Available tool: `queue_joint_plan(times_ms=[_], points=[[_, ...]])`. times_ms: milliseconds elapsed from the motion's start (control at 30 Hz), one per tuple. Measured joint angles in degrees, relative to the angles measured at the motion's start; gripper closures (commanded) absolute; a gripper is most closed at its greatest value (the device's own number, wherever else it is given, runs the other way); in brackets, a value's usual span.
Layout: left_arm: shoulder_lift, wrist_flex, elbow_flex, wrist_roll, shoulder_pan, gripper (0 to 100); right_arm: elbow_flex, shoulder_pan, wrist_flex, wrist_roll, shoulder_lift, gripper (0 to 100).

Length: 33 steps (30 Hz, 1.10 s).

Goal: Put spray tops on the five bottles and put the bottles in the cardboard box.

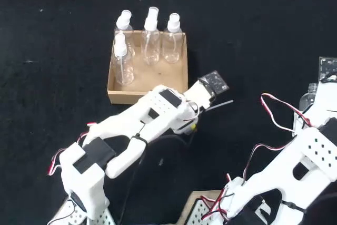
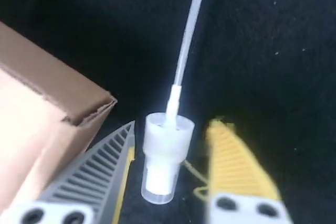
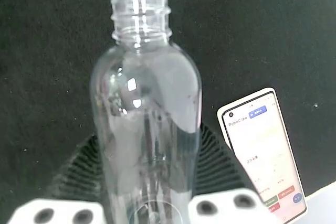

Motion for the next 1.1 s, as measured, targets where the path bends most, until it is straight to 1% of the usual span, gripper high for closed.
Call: queue_joint_plan(times_ms=[33, 67, 133, 200, 267, 400, 433, 500, 600, 733, 800, 900, 967, 1100], points=[[0.00, 0.00, 0.00, 0.00, 0.09, 96, 0.00, 0.00, 0.00, 0.00, 0.00, 98.7], [0.00, 0.00, 0.00, 0.00, 0.26, 95, 0.00, 0.00, 0.00, 0.00, 0.00, 98.7], [-0.09, 0.44, 0.70, 0.00, 1.32, 97, 0.00, 0.00, 0.00, 0.00, 0.00, 98.7], [-1.41, 2.90, 1.23, 0.00, 2.20, 97, 0.00, 0.00, 0.00, 0.00, 0.00, 98.7], [-3.78, 5.89, 2.64, 0.00, 3.43, 97, 0.00, 0.00, 0.00, 0.00, 0.00, 98.7], [-13.01, 15.03, 7.91, -0.53, 5.36, 97, 0.00, 0.00, 0.00, 0.00, 0.00, 98.7], [-15.82, 17.14, 9.76, -2.02, 5.19, 97, 0.00, 0.00, 0.00, 0.00, 0.00, 98.7], [-21.71, 22.24, 14.24, -7.21, 3.08, 97, 0.00, 0.00, 0.00, 0.00, 0.00, 98.7], [-29.45, 27.60, 22.07, -17.14, -4.84, 97, 0.00, 0.00, 0.00, 0.00, 0.00, 98.7], [-37.63, 32.88, 27.25, -31.30, -20.40, 96, 0.00, 0.00, 0.00, 0.00, 0.00, 98.7], [-40.26, 34.46, 28.04, -38.68, -28.04, 90, 0.00, 0.00, 0.00, 0.00, 0.00, 98.7], [-41.41, 34.73, 28.57, -47.65, -36.66, 77, 0.00, -0.88, 0.00, 0.00, 0.00, 98.7], [-41.49, 34.46, 28.57, -50.81, -40.35, 72, 0.00, -1.85, 0.00, 0.00, 0.00, 98.7], [-41.49, 28.40, 31.38, -52.04, -44.31, 74, 0.00, -2.02, 0.44, 0.00, 0.00, 98.7]])
